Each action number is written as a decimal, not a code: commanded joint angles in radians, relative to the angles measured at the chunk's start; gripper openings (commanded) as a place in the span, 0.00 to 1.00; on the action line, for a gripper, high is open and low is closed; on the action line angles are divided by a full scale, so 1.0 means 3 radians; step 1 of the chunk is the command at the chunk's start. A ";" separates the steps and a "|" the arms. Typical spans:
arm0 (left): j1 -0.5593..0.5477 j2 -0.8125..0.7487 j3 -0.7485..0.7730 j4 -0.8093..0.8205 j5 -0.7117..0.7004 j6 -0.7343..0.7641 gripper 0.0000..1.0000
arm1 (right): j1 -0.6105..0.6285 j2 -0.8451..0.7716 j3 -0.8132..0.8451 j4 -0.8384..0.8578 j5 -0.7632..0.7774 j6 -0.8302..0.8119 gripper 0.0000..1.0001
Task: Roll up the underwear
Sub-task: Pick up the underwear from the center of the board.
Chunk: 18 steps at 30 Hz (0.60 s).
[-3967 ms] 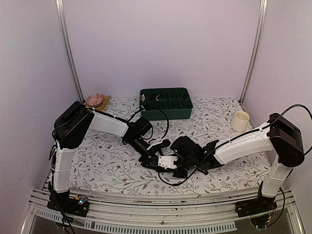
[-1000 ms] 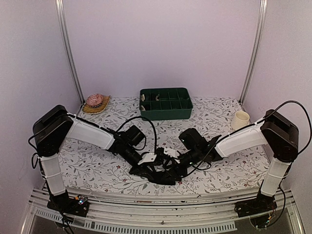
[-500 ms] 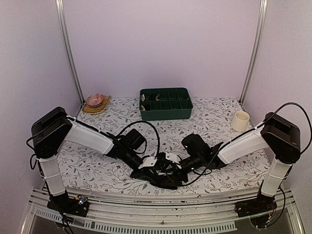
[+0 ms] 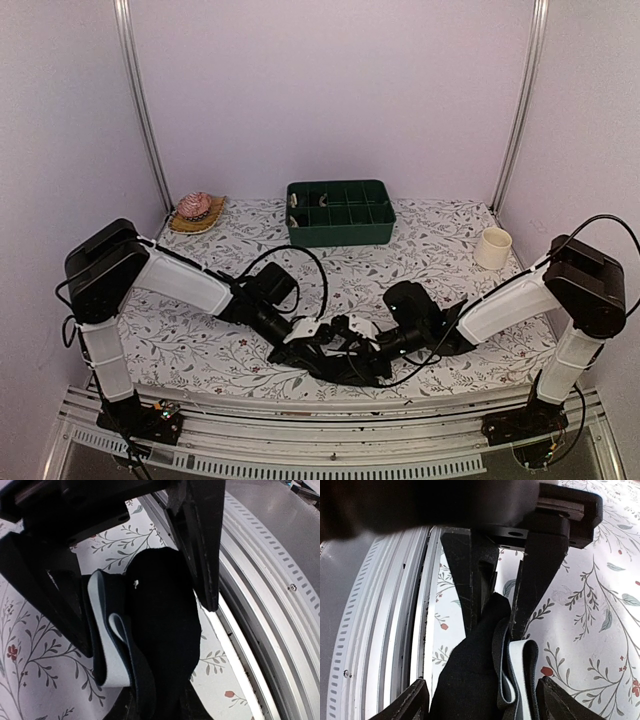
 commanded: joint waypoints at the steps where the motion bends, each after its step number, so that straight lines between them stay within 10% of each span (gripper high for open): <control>1: 0.0146 0.0100 0.0173 0.0024 0.0126 -0.0219 0.00 | 0.0155 0.0016 0.0003 -0.0090 -0.0071 -0.0168 0.74; 10: 0.0179 0.0166 0.0254 -0.0068 0.0185 -0.0225 0.00 | 0.0240 0.0206 0.0177 -0.0303 -0.0028 -0.0327 0.64; 18: 0.0190 0.0143 0.0264 -0.0086 0.0197 -0.0233 0.00 | 0.0272 0.0445 0.0433 -0.0656 -0.0109 -0.0441 0.22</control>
